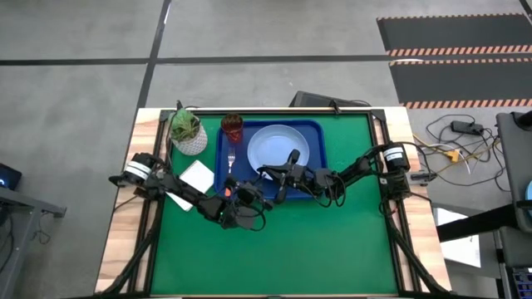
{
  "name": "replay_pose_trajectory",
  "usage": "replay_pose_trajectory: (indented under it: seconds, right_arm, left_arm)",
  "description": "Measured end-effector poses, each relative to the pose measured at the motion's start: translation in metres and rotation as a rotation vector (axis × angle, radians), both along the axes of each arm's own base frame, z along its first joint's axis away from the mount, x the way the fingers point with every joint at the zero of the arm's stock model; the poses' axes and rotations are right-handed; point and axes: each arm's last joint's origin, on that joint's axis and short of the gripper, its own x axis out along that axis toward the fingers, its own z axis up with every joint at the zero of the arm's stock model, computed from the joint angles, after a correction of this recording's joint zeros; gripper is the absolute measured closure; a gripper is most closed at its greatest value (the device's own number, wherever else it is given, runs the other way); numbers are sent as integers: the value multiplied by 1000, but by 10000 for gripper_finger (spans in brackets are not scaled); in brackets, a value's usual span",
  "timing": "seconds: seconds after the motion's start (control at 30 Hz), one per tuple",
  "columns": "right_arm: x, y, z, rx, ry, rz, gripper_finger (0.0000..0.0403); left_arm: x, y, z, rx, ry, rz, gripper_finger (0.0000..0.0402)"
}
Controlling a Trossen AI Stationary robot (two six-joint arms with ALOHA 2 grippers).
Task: Pick and place plate/cup/fork/spoon on tray
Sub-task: Put the blue spoon on the tray to the right of the orange fork
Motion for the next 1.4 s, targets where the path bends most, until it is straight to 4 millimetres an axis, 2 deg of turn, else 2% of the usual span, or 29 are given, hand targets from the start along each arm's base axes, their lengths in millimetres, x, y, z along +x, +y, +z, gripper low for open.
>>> replay_pose_trajectory:
  seconds: [0.17, 0.33, 0.43, 0.6, 0.7, 0.87, 0.97, 1.07, 1.2, 1.4]
  right_arm:
    - [0, 0, 1, 1, -6, -1, 379]
    - [1, 0, 2, 1, -5, -2, 336]
    - [1, -1, 3, 30, -13, -22, 306]
    - [-3, -2, 16, 84, 11, -51, 259]
    - [-6, -3, 31, 74, 52, -54, 239]
    - [-16, -5, 56, 12, 142, -72, 218]
    - [-24, -9, 70, -31, 208, -93, 216]
    - [-35, -17, 84, -38, 264, -118, 218]
    - [-55, -29, 100, -38, 332, -157, 220]
    - [-83, -42, 113, -24, 388, -204, 218]
  left_arm:
    - [1, 0, 5, -31, -51, -1, 401]
    - [0, -1, 14, -47, -81, -13, 401]
    - [-6, 1, 26, -68, -112, -14, 401]
    - [-22, 9, 50, -127, -132, -23, 401]
    - [-32, 17, 56, -196, -144, -23, 401]
    - [-44, 35, 47, -362, -170, 2, 401]
    - [-46, 52, 35, -513, -120, 7, 401]
    - [-43, 69, 31, -647, -71, -17, 401]
    - [-43, 80, 30, -655, 15, -32, 401]
    - [-51, 92, 21, -681, 119, 12, 401]
